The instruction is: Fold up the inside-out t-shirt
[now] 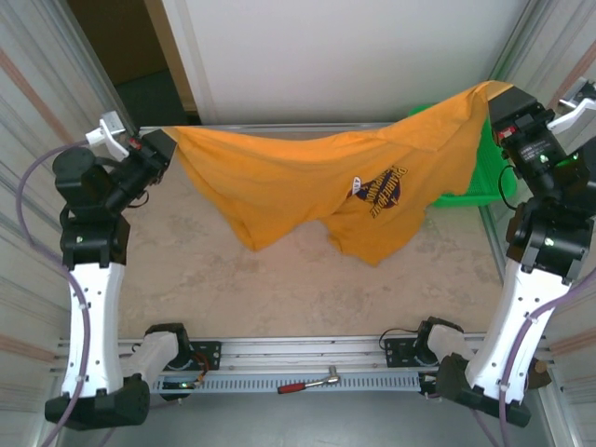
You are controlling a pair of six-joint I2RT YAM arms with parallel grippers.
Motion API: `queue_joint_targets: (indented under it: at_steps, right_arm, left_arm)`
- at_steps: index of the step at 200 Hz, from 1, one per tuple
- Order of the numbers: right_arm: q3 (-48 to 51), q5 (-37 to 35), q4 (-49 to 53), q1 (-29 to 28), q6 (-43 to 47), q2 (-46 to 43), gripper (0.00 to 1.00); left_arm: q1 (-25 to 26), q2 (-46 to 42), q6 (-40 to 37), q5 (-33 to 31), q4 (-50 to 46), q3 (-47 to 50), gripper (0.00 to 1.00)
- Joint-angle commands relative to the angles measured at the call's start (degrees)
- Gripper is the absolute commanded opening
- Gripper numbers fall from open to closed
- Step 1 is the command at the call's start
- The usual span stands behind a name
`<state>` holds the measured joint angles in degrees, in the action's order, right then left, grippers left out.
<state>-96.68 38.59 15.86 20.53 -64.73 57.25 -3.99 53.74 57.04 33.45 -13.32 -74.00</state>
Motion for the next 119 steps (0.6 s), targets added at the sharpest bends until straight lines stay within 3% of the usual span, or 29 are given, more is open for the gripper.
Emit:
queue_joint_targets:
  at_steps: [1, 38, 71, 119]
  right_arm:
    - [-2.4, -1.9, 0.1, 0.0, 1.9, -0.2, 0.0]
    - [-5.6, -2.7, -0.5, 0.0, 1.5, 0.6, 0.0]
    - [-6.0, -3.6, -1.7, -1.0, 1.6, 4.4, 0.0]
    - [1.3, -8.7, -0.5, -11.4, 11.4, 16.7, 0.0]
  left_arm:
    - [0.4, 0.1, 0.7, -1.5, -0.7, -2.6, 0.0]
    - [2.4, 0.5, 2.6, -3.8, -1.3, -5.9, 0.0]
    - [2.7, 4.4, -0.6, -5.3, -3.4, -8.5, 0.0]
    - [2.4, 20.2, -5.3, -4.5, 4.5, -4.8, 0.0]
